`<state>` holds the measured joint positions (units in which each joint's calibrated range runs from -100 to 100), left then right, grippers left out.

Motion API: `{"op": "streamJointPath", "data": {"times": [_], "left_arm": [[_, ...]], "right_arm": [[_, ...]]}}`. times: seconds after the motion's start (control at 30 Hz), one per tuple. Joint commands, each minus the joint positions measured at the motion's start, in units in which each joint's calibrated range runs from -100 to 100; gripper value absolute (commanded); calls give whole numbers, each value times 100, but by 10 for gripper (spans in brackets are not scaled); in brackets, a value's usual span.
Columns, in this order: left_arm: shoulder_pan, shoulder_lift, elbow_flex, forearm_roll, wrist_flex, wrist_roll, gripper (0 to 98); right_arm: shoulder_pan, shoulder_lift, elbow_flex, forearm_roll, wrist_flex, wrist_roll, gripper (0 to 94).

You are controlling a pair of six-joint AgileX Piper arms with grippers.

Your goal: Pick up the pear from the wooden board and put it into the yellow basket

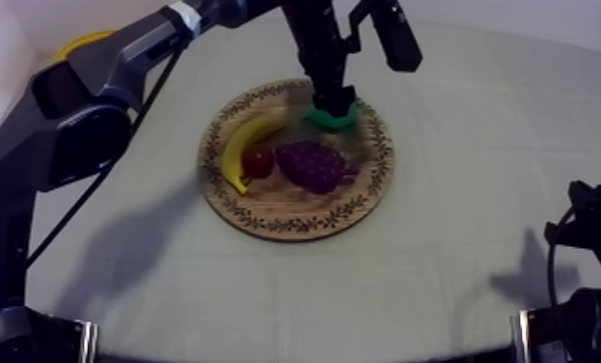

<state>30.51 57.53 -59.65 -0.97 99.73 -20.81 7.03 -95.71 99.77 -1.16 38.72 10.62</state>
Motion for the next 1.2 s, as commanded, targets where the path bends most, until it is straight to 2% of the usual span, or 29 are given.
{"op": "streamJointPath", "data": {"times": [0.0,0.33,0.57,0.7,1.0,1.17], "left_arm": [[-6,250,-217,8,2,-4,921],[-29,1059,-1037,15,10,46,929],[-81,1463,-1183,-9,10,193,874],[-116,1645,-1241,-16,10,283,790],[-96,1652,-1421,4,4,388,466],[-63,1494,-1382,9,3,419,391]], "right_arm": [[2,-5,1,1,-1,0,4],[2,-5,1,1,-1,0,4],[2,-5,1,1,-1,0,4],[2,-5,1,1,-1,0,4],[2,-5,1,1,-1,0,4],[2,-5,1,1,-1,0,4]]}}
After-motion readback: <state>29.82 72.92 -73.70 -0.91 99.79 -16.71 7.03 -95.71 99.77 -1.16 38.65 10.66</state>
